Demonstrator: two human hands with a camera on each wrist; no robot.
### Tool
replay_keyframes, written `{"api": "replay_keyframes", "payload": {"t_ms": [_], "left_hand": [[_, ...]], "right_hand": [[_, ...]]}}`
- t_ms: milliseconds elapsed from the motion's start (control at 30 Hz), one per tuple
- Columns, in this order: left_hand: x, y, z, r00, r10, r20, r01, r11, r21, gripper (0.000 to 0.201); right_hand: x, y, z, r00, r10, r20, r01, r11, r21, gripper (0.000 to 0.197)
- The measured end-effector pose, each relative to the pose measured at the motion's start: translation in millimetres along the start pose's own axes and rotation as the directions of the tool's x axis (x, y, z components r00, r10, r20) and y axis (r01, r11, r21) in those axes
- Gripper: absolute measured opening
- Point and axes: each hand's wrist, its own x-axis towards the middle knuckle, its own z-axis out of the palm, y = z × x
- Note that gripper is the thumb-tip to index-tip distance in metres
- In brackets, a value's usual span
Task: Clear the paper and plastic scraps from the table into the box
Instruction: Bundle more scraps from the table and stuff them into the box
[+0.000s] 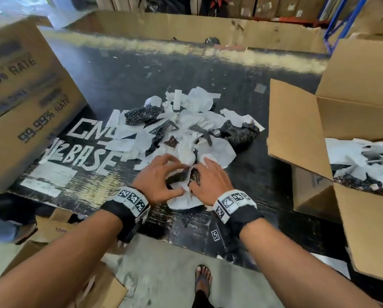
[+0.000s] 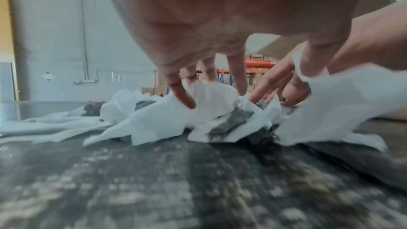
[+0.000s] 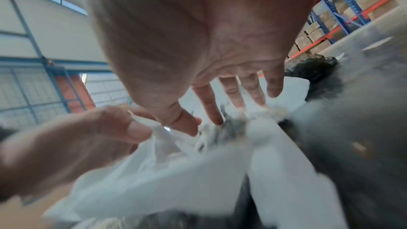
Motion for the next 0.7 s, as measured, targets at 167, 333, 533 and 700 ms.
{"api": "replay_keyframes", "payload": {"t_ms": [167, 333, 533, 700], "left_hand": [[12, -18, -30, 0.965, 0.035, -0.261, -0.037, 0.999, -0.003, 0.06], [44, -62, -34, 0.907, -0.235, -0.348, 0.28, 0.956, 0.083, 0.071], [86, -97, -9, 0.952, -0.298, 0.068, 0.299, 0.954, -0.012, 0.099], [104, -90, -12, 0.999, -0.035, -0.004, 0.035, 0.999, 0.02, 0.091]], "right_hand": [[26, 8, -46, 0.942, 0.078, -0.326, -0.078, 0.997, 0.014, 0.048], [66, 34, -50, 0.891, 0.353, -0.284, -0.326, 0.935, 0.14, 0.1], [106, 38, -25, 0.913, 0.405, -0.038, -0.396, 0.907, 0.145, 0.105], [117, 13, -8, 0.971, 0.239, -0.021, -0.237, 0.968, 0.079, 0.088]]}}
